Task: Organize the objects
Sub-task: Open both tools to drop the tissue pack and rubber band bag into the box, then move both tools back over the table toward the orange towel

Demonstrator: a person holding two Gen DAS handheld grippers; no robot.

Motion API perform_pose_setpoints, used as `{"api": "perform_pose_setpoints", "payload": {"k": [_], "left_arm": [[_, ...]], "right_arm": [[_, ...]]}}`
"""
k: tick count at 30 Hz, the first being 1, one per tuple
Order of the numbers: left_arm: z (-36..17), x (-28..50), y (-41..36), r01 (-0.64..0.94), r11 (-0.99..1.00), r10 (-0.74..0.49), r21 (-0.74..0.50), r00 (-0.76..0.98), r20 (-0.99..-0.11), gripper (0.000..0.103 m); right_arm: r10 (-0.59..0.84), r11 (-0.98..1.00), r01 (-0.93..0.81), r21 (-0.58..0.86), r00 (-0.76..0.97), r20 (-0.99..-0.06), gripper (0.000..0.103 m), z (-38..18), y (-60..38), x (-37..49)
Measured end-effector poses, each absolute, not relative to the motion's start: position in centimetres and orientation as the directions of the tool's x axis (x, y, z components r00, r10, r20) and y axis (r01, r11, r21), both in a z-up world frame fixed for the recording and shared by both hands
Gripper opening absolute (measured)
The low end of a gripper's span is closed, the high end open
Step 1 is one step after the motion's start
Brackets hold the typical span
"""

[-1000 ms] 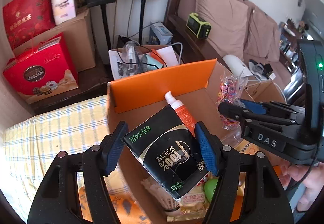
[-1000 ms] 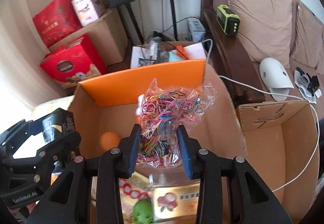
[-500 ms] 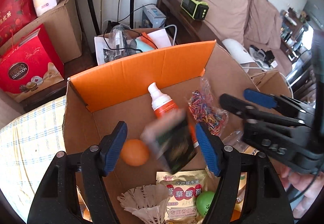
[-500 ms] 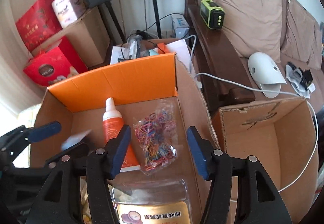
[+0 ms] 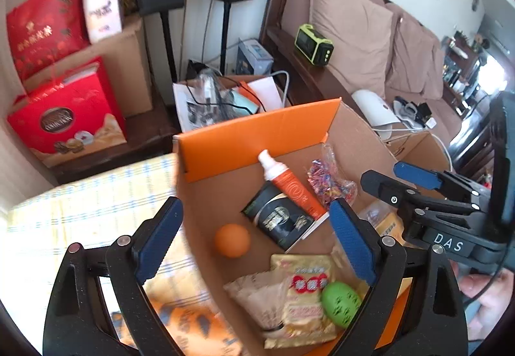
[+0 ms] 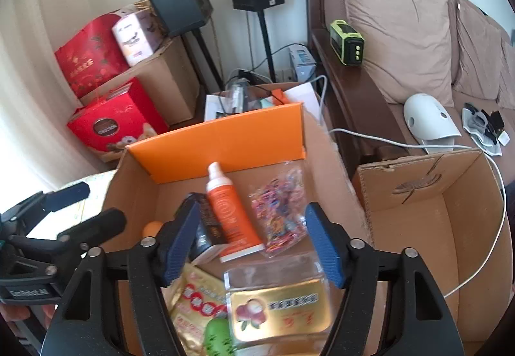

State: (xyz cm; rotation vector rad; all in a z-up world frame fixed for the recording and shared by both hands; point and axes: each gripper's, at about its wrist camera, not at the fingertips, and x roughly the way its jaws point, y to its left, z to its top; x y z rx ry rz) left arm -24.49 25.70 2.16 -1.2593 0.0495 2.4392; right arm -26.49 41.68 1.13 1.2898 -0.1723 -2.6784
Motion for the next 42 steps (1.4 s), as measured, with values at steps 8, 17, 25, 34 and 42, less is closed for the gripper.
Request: {"api": "perform_pose_setpoints", "payload": {"k": [8,17,25,34,42], "left_arm": [[3.2,-22.8,21.8,-0.323,-0.934,0.313,-0.153,-0.534,-0.785,0.103],[3.5,-21.3,18.0,-0.267,-0.949,0.292,-0.168,-0.543,-0.787,0.103],[4.2,-19.3,14.9,-0.255,-0.949,0.301,-0.186,-0.557,-0.774,0.103],[3.0,-16.2,9.5,-0.189,-0.959,0.282,-0.210,-0.569,-0.773,0.103],[-0.4,-13.3,4.6,-0.118,-0.963,0.268,-0.244,-0.542,-0.796,0.103]], "right_arm": [[-0.222,-0.975,0.148,0.166,-0.597,-0.771,0.091,1.8,38.9,-25.0],[-0.204,-0.978,0.164,0.131,-0.603,-0.771,0.103,2.9,36.5,-23.1],[-0.205,-0.975,0.201,0.100,-0.617,-0.760,0.103,3.8,33.9,-20.6],[-0.228,-0.964,0.255,0.080,-0.630,-0.742,0.103,4.0,30.6,-17.5],[-0.283,-0.940,0.333,0.077,-0.633,-0.720,0.103,3.6,27.1,-14.5]]}}
